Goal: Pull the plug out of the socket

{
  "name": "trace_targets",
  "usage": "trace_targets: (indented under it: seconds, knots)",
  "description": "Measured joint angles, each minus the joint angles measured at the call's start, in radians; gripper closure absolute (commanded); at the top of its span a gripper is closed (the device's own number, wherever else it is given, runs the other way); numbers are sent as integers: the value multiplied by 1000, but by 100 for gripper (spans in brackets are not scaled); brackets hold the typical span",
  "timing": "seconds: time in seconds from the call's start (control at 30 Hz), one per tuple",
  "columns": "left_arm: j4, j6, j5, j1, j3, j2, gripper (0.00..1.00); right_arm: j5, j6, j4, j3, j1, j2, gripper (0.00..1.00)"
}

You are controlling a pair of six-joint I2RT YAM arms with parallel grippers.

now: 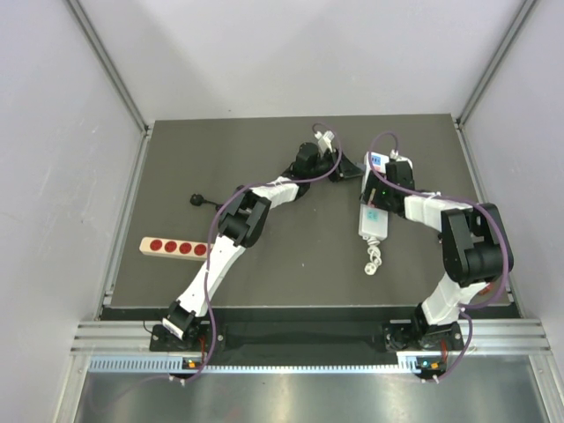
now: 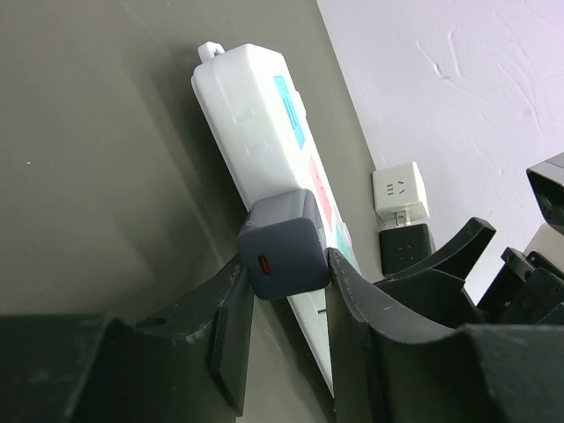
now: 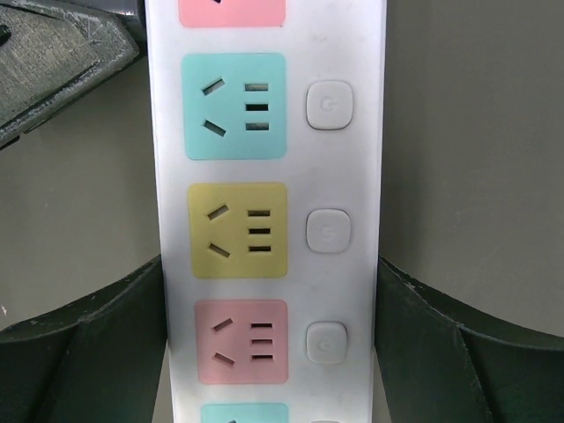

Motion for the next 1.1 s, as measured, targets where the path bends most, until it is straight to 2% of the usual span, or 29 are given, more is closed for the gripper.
trace_targets:
  seconds: [0.2, 0.5, 0.67, 0.83, 1.1]
  knots:
    - [52, -16, -13, -1, -27, -1, 100, 12, 15, -18, 8, 5, 2, 100]
    - [134, -24, -66, 0, -168, -68, 100, 15, 20, -58, 35, 22, 14, 100]
    - [204, -87, -69, 4, -187, -66, 100, 12, 29, -62, 40, 26, 16, 100]
    - [269, -133, -63, 26, -196, -62, 100, 98, 77, -68, 45, 9, 22, 100]
    - [283, -75, -88, 40, -281, -95, 100, 152, 92, -74, 56, 1, 33, 100]
